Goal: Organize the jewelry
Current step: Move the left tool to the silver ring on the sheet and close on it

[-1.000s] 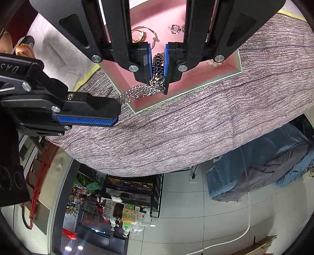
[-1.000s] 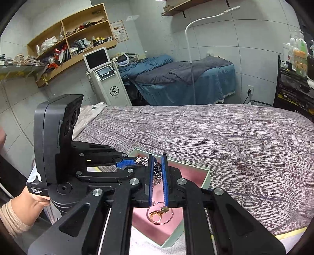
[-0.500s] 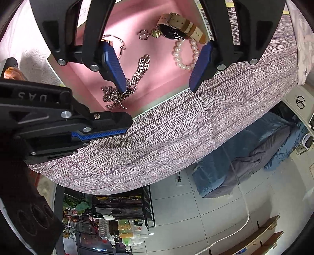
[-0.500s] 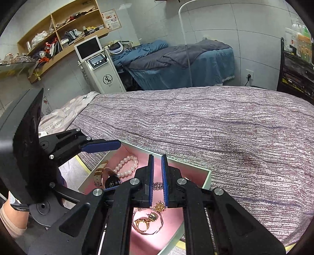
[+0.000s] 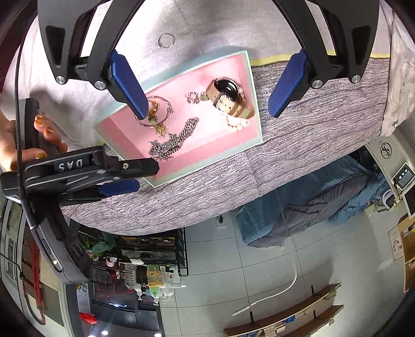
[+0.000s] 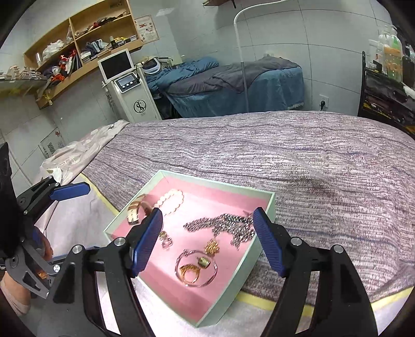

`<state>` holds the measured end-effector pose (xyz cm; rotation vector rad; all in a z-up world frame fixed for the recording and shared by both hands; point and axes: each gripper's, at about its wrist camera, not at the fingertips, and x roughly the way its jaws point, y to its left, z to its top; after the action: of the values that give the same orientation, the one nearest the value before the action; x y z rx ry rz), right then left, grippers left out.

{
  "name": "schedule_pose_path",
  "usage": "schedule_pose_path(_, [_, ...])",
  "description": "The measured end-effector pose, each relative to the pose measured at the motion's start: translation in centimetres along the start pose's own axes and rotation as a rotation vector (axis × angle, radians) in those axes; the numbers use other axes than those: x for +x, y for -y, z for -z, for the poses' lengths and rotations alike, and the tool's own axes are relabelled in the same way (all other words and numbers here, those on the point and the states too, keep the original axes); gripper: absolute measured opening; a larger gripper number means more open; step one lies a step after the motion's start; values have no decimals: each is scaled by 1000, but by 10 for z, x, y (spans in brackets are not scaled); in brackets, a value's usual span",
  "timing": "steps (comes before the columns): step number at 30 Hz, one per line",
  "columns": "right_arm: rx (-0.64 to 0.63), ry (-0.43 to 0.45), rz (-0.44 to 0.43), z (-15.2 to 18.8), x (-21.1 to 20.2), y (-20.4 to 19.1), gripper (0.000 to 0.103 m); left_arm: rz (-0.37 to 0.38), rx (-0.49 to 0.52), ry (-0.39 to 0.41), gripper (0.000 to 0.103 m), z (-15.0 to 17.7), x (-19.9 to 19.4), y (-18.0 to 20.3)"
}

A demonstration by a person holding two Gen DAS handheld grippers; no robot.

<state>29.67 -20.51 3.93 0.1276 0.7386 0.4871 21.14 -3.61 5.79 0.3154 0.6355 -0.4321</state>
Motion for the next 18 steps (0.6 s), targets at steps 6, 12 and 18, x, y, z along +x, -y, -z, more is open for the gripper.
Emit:
schedule_pose_path(6, [-24,48,-7,33,-38,-17,80,-9,-10,-19,93,33,-6,14])
schedule_pose_path(12, [-71,30,17,58,-55,-31,82,-2,-79,-35,93,60,-12,13])
schedule_pose_path(18, [-107,-12,80,87,-58,-36,85,23,-134,-34,80,84,-18,18])
